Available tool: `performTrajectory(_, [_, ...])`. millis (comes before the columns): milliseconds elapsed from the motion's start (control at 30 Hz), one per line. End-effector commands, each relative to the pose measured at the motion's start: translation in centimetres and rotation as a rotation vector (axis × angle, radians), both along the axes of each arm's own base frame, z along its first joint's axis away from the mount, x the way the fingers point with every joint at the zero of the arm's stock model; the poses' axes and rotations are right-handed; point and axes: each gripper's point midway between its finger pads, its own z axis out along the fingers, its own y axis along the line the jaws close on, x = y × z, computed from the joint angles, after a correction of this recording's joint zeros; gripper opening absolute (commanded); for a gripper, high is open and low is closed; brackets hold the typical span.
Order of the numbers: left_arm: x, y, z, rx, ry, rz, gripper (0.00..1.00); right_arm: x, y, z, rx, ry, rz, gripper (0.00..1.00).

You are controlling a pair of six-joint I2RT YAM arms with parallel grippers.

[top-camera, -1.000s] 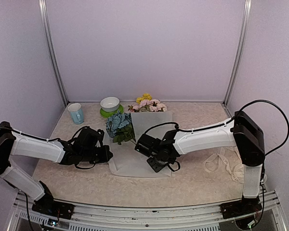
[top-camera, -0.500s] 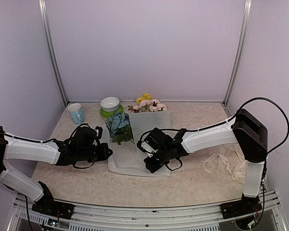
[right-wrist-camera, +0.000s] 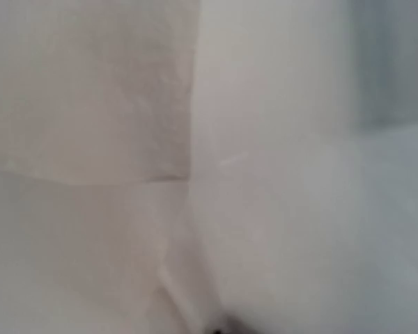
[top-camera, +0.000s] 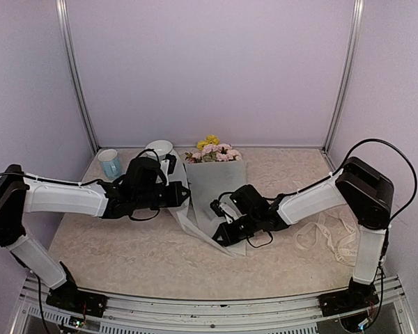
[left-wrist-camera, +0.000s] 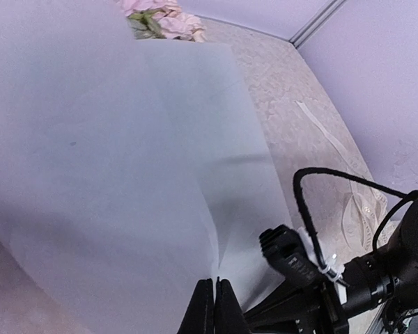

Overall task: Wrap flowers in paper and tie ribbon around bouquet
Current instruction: Fold the 2/3-folded wrapping paper at the center of the board.

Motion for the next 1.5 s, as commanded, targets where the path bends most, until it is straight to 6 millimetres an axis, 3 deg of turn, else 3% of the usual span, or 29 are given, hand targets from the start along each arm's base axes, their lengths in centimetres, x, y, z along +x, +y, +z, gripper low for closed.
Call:
performTrajectory(0, [1.6,-4.3,1.5,-0.032,-0.067,-0.109,0.00,-2.5,-1.5,-3.5,-0.031,0.146,-0.007,0.00])
performTrajectory(133, [4.1,-7.0,1.2,-0.012,-0.078,-0.141,0.00,-2.8,-1.6,-3.5,-0.016,0.153,-0.012,0.00])
performTrajectory(333, [6.7,-8.6,-1.2,-0.015,-0.029,-0.148,0.00,-2.8,-1.7,-2.2,0.029,0.125,-0.023,0.00])
performTrajectory(633, [5.8,-10.3,-6.2,-0.010,0.074,-0.216,0.00,-1.4,-1.0,3.0,0.131,0.025,-0.057,0.03])
performTrajectory(900, [5.9,-9.7,-9.0,0.051,0.096,-0.202,0.00,0.9,-5.3,6.3,0.088,0.024,-0.203,0.08])
performTrajectory(1000, [5.7,-9.8,-9.2,0.059,0.097,-0.199,0.00,3.2,-9.2,6.1,0.001,0.007,-0.333,0.19])
performTrajectory(1067, [5.7,-9.9,-9.2,0.061,0.095,-0.200,0.00,4.8,-11.8,5.4,-0.037,0.008,-0.408,0.33])
performTrajectory(1133, [5.6,-9.9,-9.3,0.063,0.097,-0.203,0.00,5.7,-13.4,4.6,-0.070,0.029,-0.442,0.52])
performTrajectory(1233, [5.6,-10.0,-9.2,0.073,0.088,-0.204,0.00,6.5,-14.6,3.1,-0.078,0.054,-0.455,0.66])
performTrajectory(1300, [5.6,-10.1,-9.0,0.078,0.082,-0.204,0.00,6.9,-13.7,2.3,-0.047,0.071,-0.399,0.64])
performTrajectory(1400, [5.6,-10.5,-8.0,0.076,0.065,-0.211,0.00,7.0,-11.9,1.3,0.007,0.098,-0.309,0.52])
performTrajectory(1467, [5.6,-10.9,-7.0,0.074,0.045,-0.219,0.00,6.7,-10.8,1.0,0.061,0.125,-0.266,0.37])
